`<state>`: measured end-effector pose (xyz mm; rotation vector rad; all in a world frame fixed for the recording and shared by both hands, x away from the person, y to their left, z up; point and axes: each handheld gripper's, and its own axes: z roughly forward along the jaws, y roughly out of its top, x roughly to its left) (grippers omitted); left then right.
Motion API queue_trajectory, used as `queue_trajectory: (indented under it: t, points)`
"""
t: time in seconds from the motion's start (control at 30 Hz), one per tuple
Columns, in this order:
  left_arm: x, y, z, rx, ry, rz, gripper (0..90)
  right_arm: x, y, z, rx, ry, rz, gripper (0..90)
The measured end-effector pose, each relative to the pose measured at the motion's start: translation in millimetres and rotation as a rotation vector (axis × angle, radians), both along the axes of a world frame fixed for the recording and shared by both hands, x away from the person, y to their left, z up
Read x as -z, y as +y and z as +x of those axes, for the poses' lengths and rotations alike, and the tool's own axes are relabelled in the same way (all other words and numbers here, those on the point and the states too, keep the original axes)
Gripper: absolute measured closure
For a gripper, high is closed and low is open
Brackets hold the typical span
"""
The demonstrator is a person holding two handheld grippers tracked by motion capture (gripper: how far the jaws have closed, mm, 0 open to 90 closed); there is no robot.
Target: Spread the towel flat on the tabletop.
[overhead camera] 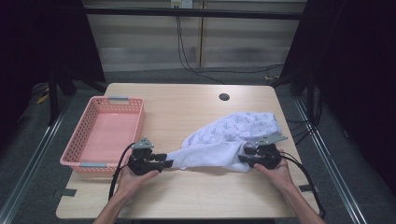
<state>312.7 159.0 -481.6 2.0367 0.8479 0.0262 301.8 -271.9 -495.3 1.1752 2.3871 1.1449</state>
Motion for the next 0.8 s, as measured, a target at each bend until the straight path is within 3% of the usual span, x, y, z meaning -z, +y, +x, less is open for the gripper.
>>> queue_trajectory:
  t: [0.1,0.13,0.17,0.27,0.33,0.37,0.43,0.53,0.57,0.67,0.8]
  points:
    - [4.5,-5.0,-0.5,0.018,-0.003,0.048,54.3,1.2,0.2,-0.9,0.013,-0.01,-0.008,73.5]
    - [4.5,-5.0,-0.5,0.018,-0.003,0.048,54.7,1.2,0.2,-0.9,0.013,-0.01,-0.008,73.5]
    - [7.3,-6.5,0.8,0.011,0.0,0.066,55.5,0.1,0.3,-2.0,0.005,-0.008,-0.002,83.7]
    - [10.4,-8.9,2.0,0.019,0.0,0.089,60.6,-3.6,-1.4,-3.7,0.004,-0.009,0.022,86.1]
    - [12.2,-10.1,2.8,0.042,0.004,0.1,74.9,-8.5,-4.4,-6.0,0.016,-0.011,0.054,86.1]
    - [12.0,-10.3,3.0,0.052,0.001,0.091,83.2,-11.7,-6.6,-7.6,0.02,-0.01,0.078,86.1]
    - [8.8,-8.5,3.2,0.06,0.017,0.03,87.0,-17.7,-11.5,-12.6,0.026,-0.02,0.091,85.7]
    - [-0.5,-6.0,-0.4,0.068,-0.004,-0.014,88.5,-25.4,-18.2,-20.2,0.031,-0.026,0.12,85.5]
    - [-4.2,-4.3,-1.5,0.075,-0.004,-0.048,88.8,-32.1,-23.4,-24.7,0.046,-0.038,0.145,85.5]
    - [-9.3,-1.8,-1.5,0.067,-0.01,-0.071,88.8,-39.4,-27.2,-27.7,0.051,-0.049,0.159,85.5]
    - [-26.7,3.1,4.2,0.049,-0.037,-0.14,88.8,-57.4,-32.5,-28.6,0.048,-0.075,0.179,85.6]
